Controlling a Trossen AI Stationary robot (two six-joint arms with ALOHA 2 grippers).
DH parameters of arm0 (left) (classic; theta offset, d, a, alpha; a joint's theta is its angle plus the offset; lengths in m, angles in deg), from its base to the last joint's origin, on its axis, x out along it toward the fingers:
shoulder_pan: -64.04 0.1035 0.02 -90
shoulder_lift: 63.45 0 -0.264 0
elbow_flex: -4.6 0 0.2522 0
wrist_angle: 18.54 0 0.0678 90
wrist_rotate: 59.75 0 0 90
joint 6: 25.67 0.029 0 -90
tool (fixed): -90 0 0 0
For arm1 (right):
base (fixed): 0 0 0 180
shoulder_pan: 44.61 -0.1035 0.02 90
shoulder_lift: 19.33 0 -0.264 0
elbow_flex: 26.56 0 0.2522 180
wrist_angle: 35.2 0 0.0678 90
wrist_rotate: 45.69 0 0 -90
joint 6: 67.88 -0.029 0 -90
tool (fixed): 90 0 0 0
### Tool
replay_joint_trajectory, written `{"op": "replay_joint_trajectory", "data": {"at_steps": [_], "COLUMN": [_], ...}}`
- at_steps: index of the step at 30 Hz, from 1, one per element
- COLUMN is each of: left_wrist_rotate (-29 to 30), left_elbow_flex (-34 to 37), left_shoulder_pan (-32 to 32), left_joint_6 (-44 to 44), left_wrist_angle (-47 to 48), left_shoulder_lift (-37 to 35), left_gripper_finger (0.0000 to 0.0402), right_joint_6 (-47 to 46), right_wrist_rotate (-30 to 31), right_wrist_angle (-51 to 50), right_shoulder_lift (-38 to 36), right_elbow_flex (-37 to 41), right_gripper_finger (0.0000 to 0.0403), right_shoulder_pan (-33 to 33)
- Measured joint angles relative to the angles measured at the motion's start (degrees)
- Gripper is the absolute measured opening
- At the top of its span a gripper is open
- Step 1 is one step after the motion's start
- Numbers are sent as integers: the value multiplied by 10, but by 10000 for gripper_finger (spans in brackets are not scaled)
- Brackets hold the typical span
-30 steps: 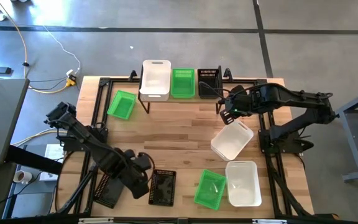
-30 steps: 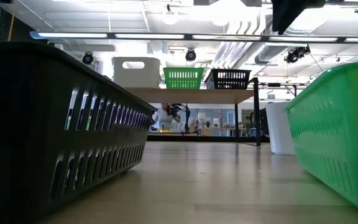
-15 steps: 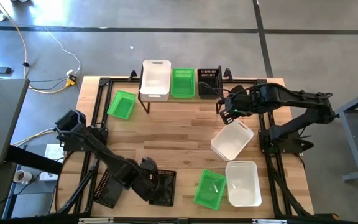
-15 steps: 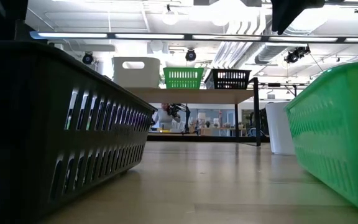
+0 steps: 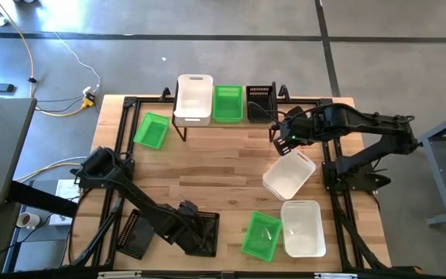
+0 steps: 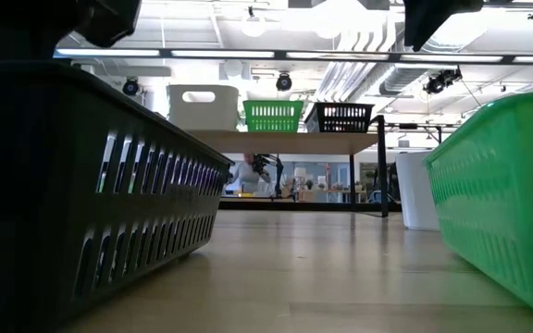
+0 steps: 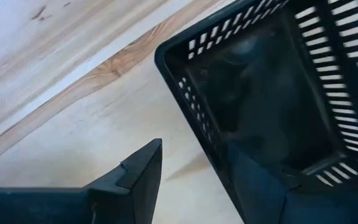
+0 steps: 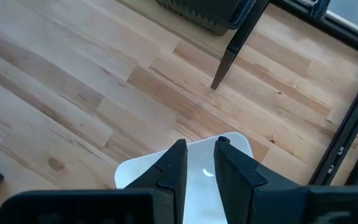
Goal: Stack baskets on shelf by color
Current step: Stack the right black bin on top of the black bin
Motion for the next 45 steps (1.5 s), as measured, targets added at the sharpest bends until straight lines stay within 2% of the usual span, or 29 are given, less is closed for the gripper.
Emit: {"op": "replay_joint_trajectory", "data": {"at_steps": [7,10,15,20,26,36,45], "left_wrist_rotate": [-8,-18,-21,-48,-64,23,50], "left_elbow_flex": [0,0,0,0,-5,-59,-120], "left_shoulder_pan": [19,28,40,60,99,168,228], "left_joint_6": [-10,2,26,58,111,191,274], "left_wrist_angle": [0,-3,-6,-13,-19,-20,-23], "left_shoulder_lift": [22,24,24,24,4,-44,-54], "left_gripper_finger": [169,153,87,11,12,6,5], "right_joint_6": [0,0,12,18,70,186,304], "right_wrist_rotate": [-9,-10,-10,-10,-10,-10,-12], "right_wrist_angle": [3,8,32,72,133,277,343], "right_shoulder_lift": [0,0,0,0,0,1,1], "right_elbow_flex": [0,0,0,0,0,0,0], "right_gripper_finger": [67,67,67,67,67,67,67], "right_shoulder_pan": [-24,-43,-85,-139,-201,-272,-308]}}
